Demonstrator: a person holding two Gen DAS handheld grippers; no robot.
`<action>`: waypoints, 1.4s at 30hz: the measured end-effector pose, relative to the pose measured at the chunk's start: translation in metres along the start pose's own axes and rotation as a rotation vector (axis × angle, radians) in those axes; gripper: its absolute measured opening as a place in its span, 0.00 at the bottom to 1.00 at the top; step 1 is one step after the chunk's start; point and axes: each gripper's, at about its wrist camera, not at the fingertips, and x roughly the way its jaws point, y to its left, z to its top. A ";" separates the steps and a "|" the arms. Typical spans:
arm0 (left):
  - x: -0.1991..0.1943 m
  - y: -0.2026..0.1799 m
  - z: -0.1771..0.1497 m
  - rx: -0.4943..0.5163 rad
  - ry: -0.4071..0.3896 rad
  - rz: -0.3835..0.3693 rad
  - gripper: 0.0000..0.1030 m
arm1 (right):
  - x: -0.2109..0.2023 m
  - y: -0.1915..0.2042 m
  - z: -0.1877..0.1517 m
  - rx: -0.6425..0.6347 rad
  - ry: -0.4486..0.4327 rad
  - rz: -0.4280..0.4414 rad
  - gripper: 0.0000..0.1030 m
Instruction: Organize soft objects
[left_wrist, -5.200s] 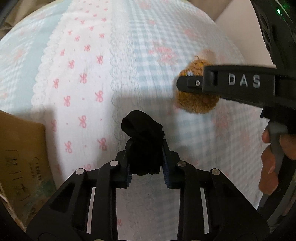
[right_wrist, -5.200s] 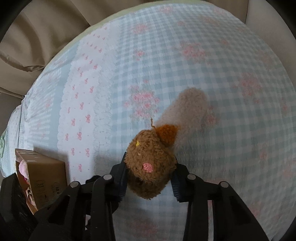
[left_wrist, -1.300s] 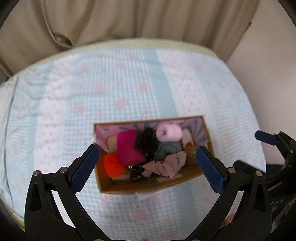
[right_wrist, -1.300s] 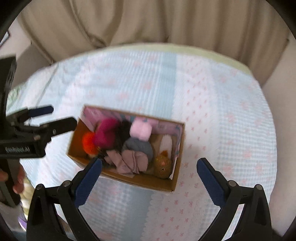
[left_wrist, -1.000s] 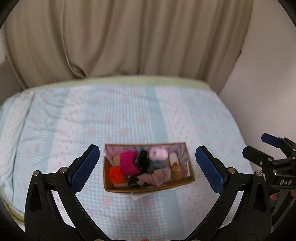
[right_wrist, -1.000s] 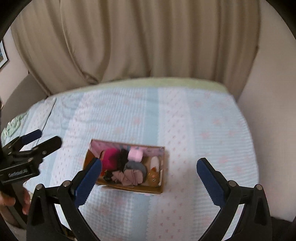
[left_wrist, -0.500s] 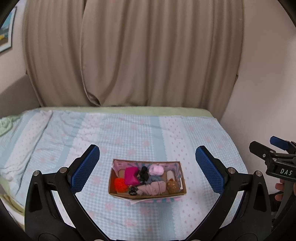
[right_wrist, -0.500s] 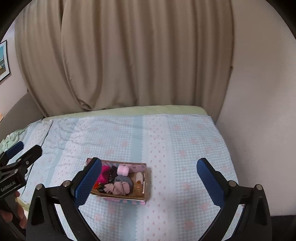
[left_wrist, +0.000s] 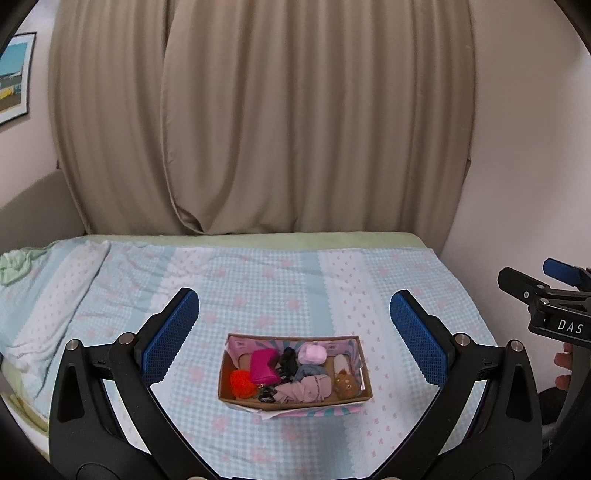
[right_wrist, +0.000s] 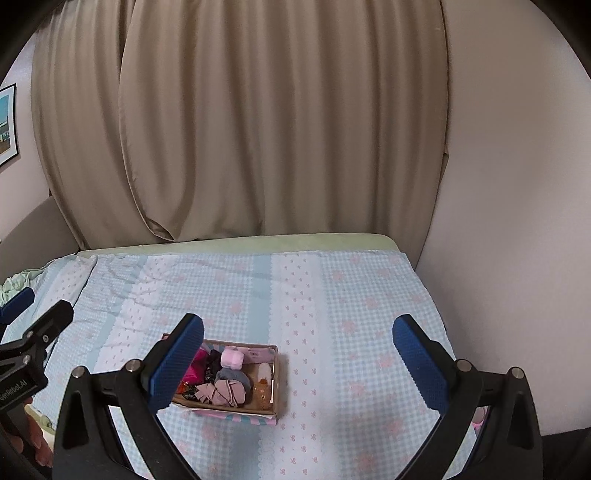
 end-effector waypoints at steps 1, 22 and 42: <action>0.000 -0.001 0.000 0.001 0.000 0.002 1.00 | 0.000 0.000 0.000 -0.003 -0.002 0.000 0.99; -0.004 0.002 -0.004 -0.028 0.002 0.005 1.00 | 0.002 0.001 -0.001 -0.005 -0.004 0.005 0.99; -0.008 0.006 -0.005 -0.041 -0.005 0.015 1.00 | 0.001 0.000 0.001 -0.004 -0.007 0.006 0.99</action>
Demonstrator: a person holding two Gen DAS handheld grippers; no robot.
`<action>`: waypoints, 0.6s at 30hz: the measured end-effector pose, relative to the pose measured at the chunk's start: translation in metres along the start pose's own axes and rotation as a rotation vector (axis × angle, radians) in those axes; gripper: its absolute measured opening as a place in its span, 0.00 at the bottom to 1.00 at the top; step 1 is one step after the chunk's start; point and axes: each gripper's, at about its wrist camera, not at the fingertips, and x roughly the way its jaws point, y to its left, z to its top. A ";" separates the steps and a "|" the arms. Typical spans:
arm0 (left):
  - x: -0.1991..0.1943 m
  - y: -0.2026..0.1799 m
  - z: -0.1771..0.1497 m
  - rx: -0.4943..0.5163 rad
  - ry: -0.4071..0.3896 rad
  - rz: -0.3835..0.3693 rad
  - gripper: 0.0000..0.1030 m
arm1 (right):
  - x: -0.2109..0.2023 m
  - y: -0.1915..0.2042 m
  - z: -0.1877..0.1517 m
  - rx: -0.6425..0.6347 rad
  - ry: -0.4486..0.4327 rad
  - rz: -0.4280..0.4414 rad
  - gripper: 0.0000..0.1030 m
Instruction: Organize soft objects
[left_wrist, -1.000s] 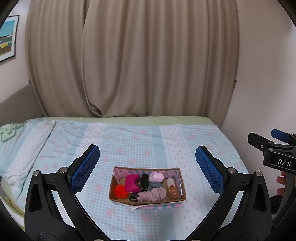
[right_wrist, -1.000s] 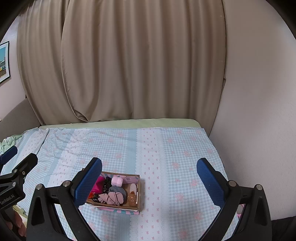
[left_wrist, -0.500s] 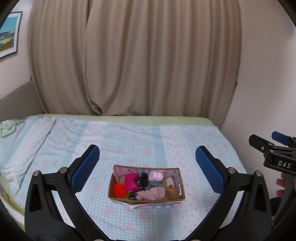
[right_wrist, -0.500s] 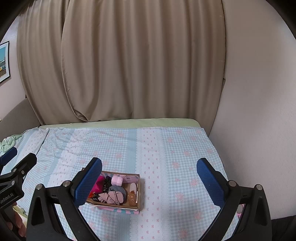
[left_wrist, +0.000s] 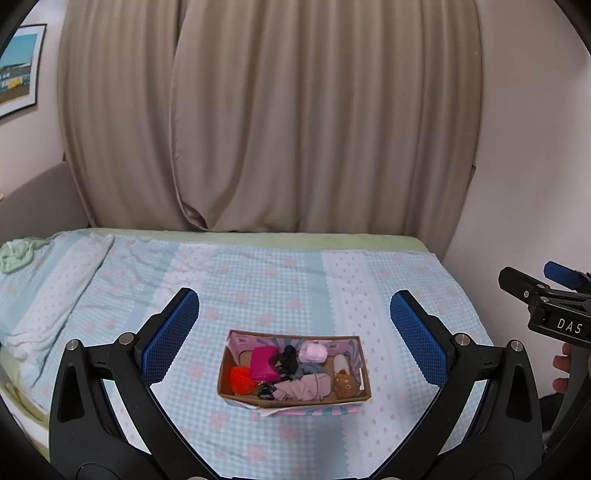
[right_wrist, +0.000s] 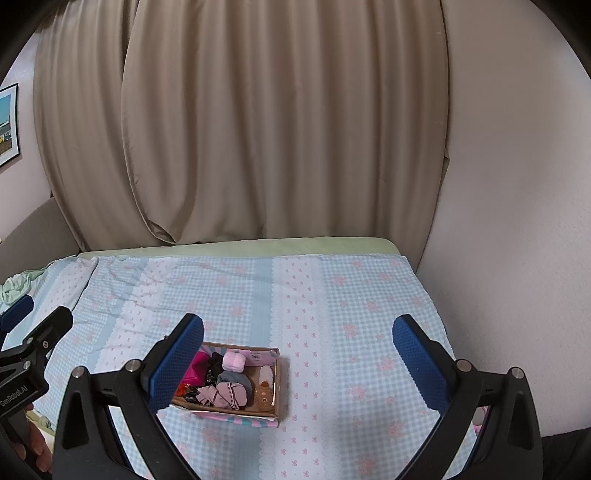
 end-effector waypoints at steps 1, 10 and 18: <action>0.000 0.000 0.000 0.001 -0.001 0.002 1.00 | 0.000 0.000 0.000 0.000 -0.001 -0.001 0.99; 0.000 0.000 0.001 0.006 -0.006 0.005 1.00 | -0.002 -0.001 0.001 0.006 -0.007 -0.002 0.99; -0.005 -0.002 0.003 0.000 -0.028 0.021 1.00 | -0.003 0.000 0.001 0.006 -0.010 0.009 0.99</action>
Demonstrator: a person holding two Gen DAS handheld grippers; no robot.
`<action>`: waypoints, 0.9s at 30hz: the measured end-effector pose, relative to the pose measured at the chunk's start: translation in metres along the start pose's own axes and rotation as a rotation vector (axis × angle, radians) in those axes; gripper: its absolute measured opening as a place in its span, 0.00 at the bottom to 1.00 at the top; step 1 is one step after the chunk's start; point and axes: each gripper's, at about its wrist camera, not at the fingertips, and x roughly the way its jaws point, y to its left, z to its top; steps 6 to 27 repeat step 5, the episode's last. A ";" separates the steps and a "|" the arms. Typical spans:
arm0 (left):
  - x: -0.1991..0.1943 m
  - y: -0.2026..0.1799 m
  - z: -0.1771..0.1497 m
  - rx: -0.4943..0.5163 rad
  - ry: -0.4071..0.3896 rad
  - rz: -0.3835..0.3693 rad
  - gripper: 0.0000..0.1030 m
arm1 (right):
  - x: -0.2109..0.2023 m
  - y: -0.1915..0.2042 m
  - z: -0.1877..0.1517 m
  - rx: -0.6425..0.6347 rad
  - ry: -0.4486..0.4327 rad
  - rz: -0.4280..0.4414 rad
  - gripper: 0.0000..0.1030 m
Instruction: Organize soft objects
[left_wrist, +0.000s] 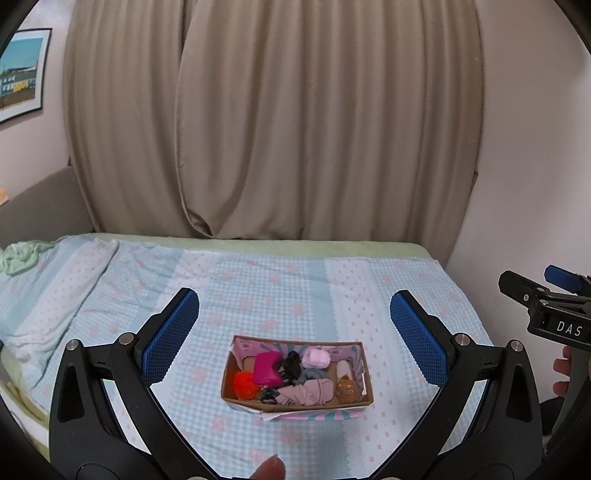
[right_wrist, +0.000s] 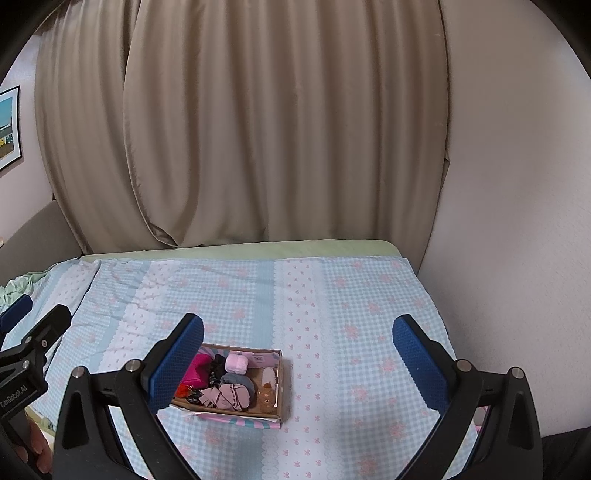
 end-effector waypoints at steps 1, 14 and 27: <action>0.001 0.000 0.000 0.001 0.000 0.003 1.00 | 0.001 0.000 -0.001 0.001 0.002 0.002 0.99; 0.002 -0.007 -0.002 0.018 -0.001 0.023 1.00 | 0.006 -0.002 0.000 0.002 0.021 0.011 0.99; 0.002 -0.007 -0.002 0.018 -0.001 0.023 1.00 | 0.006 -0.002 0.000 0.002 0.021 0.011 0.99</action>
